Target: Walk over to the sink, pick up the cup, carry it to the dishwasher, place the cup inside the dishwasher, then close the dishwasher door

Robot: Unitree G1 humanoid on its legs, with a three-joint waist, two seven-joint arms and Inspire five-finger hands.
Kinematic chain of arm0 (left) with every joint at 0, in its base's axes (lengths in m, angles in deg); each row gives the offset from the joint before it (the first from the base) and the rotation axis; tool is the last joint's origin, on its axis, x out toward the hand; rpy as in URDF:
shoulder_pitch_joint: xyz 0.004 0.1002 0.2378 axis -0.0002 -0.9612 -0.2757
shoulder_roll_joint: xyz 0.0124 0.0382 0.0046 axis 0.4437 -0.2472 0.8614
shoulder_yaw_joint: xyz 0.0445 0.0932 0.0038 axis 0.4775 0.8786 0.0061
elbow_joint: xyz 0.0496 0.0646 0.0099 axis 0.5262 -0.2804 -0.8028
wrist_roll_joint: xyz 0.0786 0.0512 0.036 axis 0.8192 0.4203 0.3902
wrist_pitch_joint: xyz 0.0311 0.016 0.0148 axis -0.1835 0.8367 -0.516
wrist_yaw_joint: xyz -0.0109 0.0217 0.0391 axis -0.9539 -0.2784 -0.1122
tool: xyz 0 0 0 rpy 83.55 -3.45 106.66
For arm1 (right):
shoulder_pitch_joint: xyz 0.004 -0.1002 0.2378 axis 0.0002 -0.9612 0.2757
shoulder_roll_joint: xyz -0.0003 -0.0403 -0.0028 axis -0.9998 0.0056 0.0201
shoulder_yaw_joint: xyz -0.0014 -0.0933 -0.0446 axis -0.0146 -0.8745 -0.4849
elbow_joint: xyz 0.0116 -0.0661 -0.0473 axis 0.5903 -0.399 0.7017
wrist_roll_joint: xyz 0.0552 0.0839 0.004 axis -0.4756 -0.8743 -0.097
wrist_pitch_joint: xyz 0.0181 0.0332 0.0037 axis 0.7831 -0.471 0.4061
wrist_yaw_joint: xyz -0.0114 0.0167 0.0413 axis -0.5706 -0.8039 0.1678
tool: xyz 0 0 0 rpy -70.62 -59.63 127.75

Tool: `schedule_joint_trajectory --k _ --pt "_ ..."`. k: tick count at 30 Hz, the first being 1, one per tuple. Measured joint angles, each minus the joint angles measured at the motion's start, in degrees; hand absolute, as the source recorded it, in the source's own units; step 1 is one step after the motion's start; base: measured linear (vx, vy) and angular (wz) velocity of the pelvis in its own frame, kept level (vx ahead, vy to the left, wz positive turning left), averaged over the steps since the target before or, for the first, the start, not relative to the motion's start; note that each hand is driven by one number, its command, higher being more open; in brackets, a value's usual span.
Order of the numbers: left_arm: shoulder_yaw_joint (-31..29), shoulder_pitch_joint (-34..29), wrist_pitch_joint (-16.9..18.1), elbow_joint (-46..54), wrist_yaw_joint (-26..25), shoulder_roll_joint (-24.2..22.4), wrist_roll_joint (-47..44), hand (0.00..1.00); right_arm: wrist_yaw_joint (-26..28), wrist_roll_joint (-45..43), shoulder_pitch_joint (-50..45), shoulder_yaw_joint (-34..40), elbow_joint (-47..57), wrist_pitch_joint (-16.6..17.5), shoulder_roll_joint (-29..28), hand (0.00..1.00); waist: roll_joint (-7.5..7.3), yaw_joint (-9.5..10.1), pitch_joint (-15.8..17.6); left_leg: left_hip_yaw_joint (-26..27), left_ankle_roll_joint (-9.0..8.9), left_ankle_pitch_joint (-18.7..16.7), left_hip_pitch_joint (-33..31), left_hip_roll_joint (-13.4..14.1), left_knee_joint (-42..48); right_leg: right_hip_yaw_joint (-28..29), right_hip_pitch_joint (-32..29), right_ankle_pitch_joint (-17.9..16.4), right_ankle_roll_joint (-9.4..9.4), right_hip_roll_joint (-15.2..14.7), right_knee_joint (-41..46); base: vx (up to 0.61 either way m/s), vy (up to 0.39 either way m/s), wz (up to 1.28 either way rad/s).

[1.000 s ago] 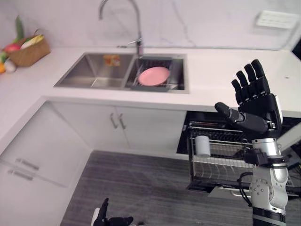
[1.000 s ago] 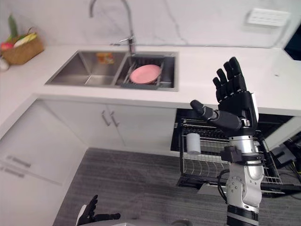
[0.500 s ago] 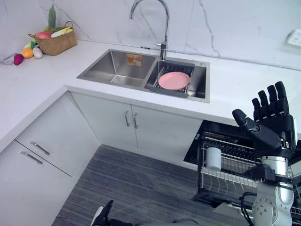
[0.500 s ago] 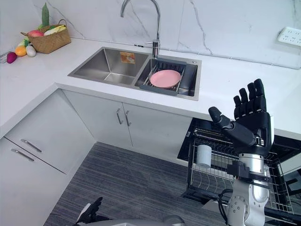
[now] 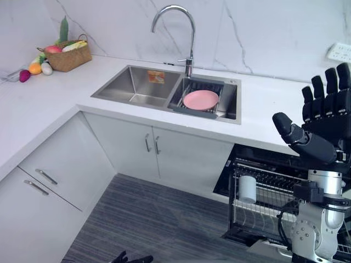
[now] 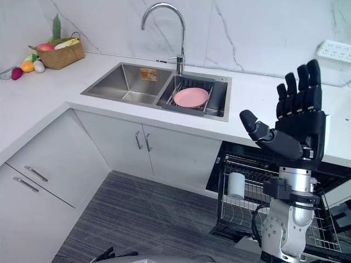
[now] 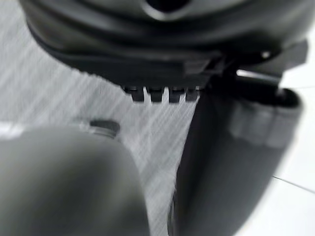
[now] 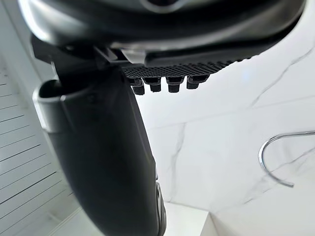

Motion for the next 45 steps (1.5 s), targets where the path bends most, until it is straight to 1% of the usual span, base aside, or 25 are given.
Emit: schedule_joint_trajectory --k 3,5,7,9,11,13,15,18,21,23,24,27,29,30,31,33,35,36,37,38,39,40,41,42,45 --pt "-2.6 -0.8 0.0 0.2 0.0 -1.8 0.0 1.00 -2.1 0.3 -1.1 -1.3 2.8 1.4 0.0 1.00 2.14 0.85 1.2 1.2 -1.53 -6.1 -5.3 4.9 14.3 -1.0 0.0 -2.8 -1.96 2.6 2.3 -0.04 -0.066 0.09" --pt "-6.1 -0.8 -0.3 2.6 0.9 -2.4 -0.5 1.00 -4.2 0.9 -1.5 -0.7 4.3 2.1 -0.6 1.00 1.22 0.92 3.3 4.6 -5.24 -6.1 -10.3 7.7 26.0 -1.8 2.0 -3.0 -2.79 2.8 2.3 -0.02 -0.063 0.26" --pt "-6.6 -1.3 -0.9 4.4 1.0 -3.2 -1.2 1.00 -6.5 2.0 -0.2 -0.1 4.2 2.6 -1.0 1.00 1.08 1.81 3.6 4.7 -5.13 -7.0 -12.0 4.8 18.8 -1.1 3.3 -3.8 -2.05 -0.2 2.0 0.04 0.020 -0.15" --pt "-7.1 -2.0 -0.7 4.8 0.9 -3.8 -1.2 1.00 -7.5 2.0 0.7 0.3 4.0 2.6 -1.1 1.00 1.21 2.22 3.7 0.3 -5.16 -3.7 -12.4 3.1 8.9 0.8 3.4 -4.0 -1.97 -1.2 1.4 0.09 0.104 -0.49" --pt "-10.0 -2.2 -0.4 4.8 1.0 -5.0 -1.3 1.00 -8.6 3.0 0.9 0.1 3.9 2.6 -1.1 1.00 1.38 3.32 3.6 -7.1 -7.71 3.8 -12.7 2.6 4.0 5.8 3.3 -4.5 -2.01 -1.4 -0.2 0.26 0.293 -0.97" --pt "-10.2 -2.2 0.6 4.5 1.1 -5.3 -1.3 1.00 -8.9 3.0 1.3 -1.2 3.9 2.6 -1.0 1.00 1.51 4.24 3.3 -8.2 -5.40 3.6 -12.7 0.6 6.8 9.6 2.9 -5.5 -1.89 -2.3 0.0 0.27 0.262 -1.06" --pt "-9.6 -1.7 0.5 4.4 0.8 -4.4 -1.0 1.00 -9.6 4.7 1.5 -3.5 3.9 2.7 -0.8 1.00 0.80 3.57 2.8 -5.8 0.44 0.1 -13.7 -0.4 11.6 11.1 1.5 -7.0 0.00 -3.4 4.9 0.29 0.244 -0.74" --pt "-9.1 0.1 -1.8 3.5 0.8 -3.3 1.0 1.00 -11.2 5.5 0.6 -3.0 4.1 2.7 -1.3 1.00 -0.05 3.46 1.8 -4.4 2.32 -3.7 -11.7 -2.5 12.7 10.9 -0.1 -7.6 1.60 -5.0 12.2 0.28 0.161 -0.14" --pt "-7.4 0.0 -3.6 4.0 0.8 -2.0 2.4 1.00 -12.5 7.0 0.4 -3.4 4.1 2.4 -3.6 1.00 -0.81 4.17 2.0 -2.3 3.12 -4.0 -5.0 -3.6 6.6 7.1 -7.5 -4.1 8.01 -6.4 29.2 0.32 0.087 -0.31" --pt "-5.1 -0.3 -4.9 4.5 0.8 -1.2 2.5 1.00 -12.9 7.8 0.4 -3.6 3.4 2.5 -4.3 1.00 -1.40 4.07 2.4 -1.6 4.49 -3.6 0.3 -4.3 2.2 3.4 -12.0 -0.8 4.85 -7.8 40.3 0.35 0.054 -0.26" --pt "-3.1 -0.1 -6.2 5.1 0.7 -0.5 2.5 1.00 -12.9 7.8 0.5 -3.4 2.0 2.5 -4.3 1.00 -1.36 3.64 1.9 -1.4 4.35 -3.6 2.8 -3.7 0.1 0.6 -15.3 -3.8 2.26 -7.0 43.6 0.27 -0.001 -0.09" --pt "-2.1 1.2 -6.7 6.9 1.1 -0.5 3.5 1.00 -12.7 7.3 0.5 -3.6 0.3 2.5 -4.3 1.00 -0.62 2.77 2.1 -1.5 3.44 -3.7 5.3 -0.7 -2.2 -8.3 -20.2 -7.6 0.04 -4.3 35.9 0.39 -0.068 -0.02" --pt "-1.6 2.1 -6.4 7.0 1.7 -0.8 3.6 1.00 -12.1 6.7 0.4 -4.6 -0.5 2.5 -4.3 1.00 0.03 2.63 2.5 -1.1 1.87 -4.6 7.0 1.3 -2.0 -13.0 -21.1 -6.2 -1.17 -2.4 23.7 0.34 -0.113 -0.13" --pt "-0.6 1.9 -5.7 7.2 2.2 -0.4 3.8 1.00 -11.4 6.4 0.4 -5.3 -0.5 2.5 -4.3 1.00 -0.56 2.65 2.2 -0.4 -0.05 -5.8 8.0 1.6 -0.9 -13.8 -20.4 -1.0 -3.04 -1.2 15.0 0.86 -0.081 -0.81" --pt "6.9 4.4 1.4 6.9 -0.2 -2.6 13.7 1.00 -9.8 4.2 0.6 -5.3 -1.5 3.5 -2.8 1.00 2.20 2.13 2.9 -2.5 -0.67 -7.4 8.4 2.0 -0.9 -10.2 -6.5 13.4 -1.38 2.5 -6.5 0.77 -0.033 -0.75" --pt "6.9 4.3 1.4 6.9 -0.3 -2.1 13.7 1.00 -9.8 4.2 0.6 -5.3 -1.5 3.5 -2.8 1.00 2.20 2.27 2.9 -2.5 -0.45 -7.3 8.4 1.5 -1.1 -10.1 -6.0 14.4 -1.21 2.4 -7.9 0.31 0.018 -0.33" --pt "6.8 4.2 1.4 6.6 -0.3 -2.0 13.7 1.00 -9.9 4.1 0.7 -5.3 -1.4 3.5 -2.8 1.00 2.39 2.70 2.9 -2.5 -0.03 -7.0 8.3 1.7 -2.1 -10.3 -5.4 14.7 -1.13 2.3 -9.3 -0.06 0.016 0.03" --pt "6.1 4.1 1.7 5.8 -0.3 -2.5 13.8 1.00 -10.0 4.1 0.8 -5.5 -1.3 3.5 -2.8 1.00 3.50 3.09 2.9 -2.1 0.00 -7.0 8.0 2.4 -2.4 -10.6 -6.2 13.3 -0.84 3.1 -8.0 -0.06 -0.034 0.02" --pt "4.3 4.2 2.2 5.4 -0.3 -2.6 13.8 1.00 -10.3 4.1 1.4 -5.8 -1.3 3.5 -2.9 1.00 3.44 3.64 3.2 -1.4 -0.55 -7.3 5.7 3.5 1.2 -11.4 -8.9 8.7 -1.31 3.0 0.8 -0.02 -0.075 0.30" --pt "-1.8 4.3 4.1 5.4 -2.1 -3.8 14.9 1.00 -10.1 4.1 2.5 -7.1 -0.3 3.2 -1.9 1.00 2.16 3.60 3.2 0.0 -3.39 -9.0 -1.5 3.8 14.7 -13.1 -9.0 3.5 -2.22 1.1 5.9 -0.01 -0.071 0.37" --pt "-4.0 4.4 4.3 6.3 -3.2 -4.0 14.9 1.00 -9.6 4.1 3.1 -7.7 0.6 2.8 -1.1 1.00 0.26 4.02 2.7 0.9 -2.95 -9.8 -5.4 3.8 20.1 -12.0 -9.0 1.7 -1.72 0.0 4.2 -0.06 -0.084 0.26" --pt "-5.1 4.3 5.1 6.4 -5.3 -5.0 15.2 1.00 -8.3 4.2 4.2 -9.0 0.6 2.2 1.0 1.00 1.38 5.05 2.5 2.3 -1.52 -10.9 -6.0 5.6 18.2 -11.5 -8.8 1.5 -1.81 0.4 3.1 -0.08 -0.092 -0.07" --pt "-2.9 3.8 6.2 5.1 -6.2 -4.6 16.2 1.00 -6.4 4.9 6.0 -10.9 0.6 1.2 3.6 1.00 4.13 4.63 2.3 2.1 -3.39 -7.7 -5.2 7.6 10.5 -12.0 -7.5 2.2 -1.99 1.7 0.8 -0.05 -0.038 -0.12" --pt "-1.1 3.6 6.3 3.9 -6.5 -4.1 17.4 1.00 -4.9 5.3 6.1 -11.3 0.3 0.8 5.1 1.00 4.81 4.52 2.3 2.2 -3.78 -5.8 -3.7 7.5 7.1 -11.8 -6.5 2.3 -1.75 1.4 -0.2 0.03 0.019 -0.01" --pt "1.1 2.6 6.6 3.3 -6.7 -2.9 19.8 1.00 -4.5 5.2 6.1 -10.6 0.3 0.3 5.2 1.00 4.47 3.91 2.2 3.3 -2.87 -2.2 -0.4 5.4 -0.4 -11.2 -6.3 3.7 -0.69 0.4 -2.0 0.08 0.040 -0.09"
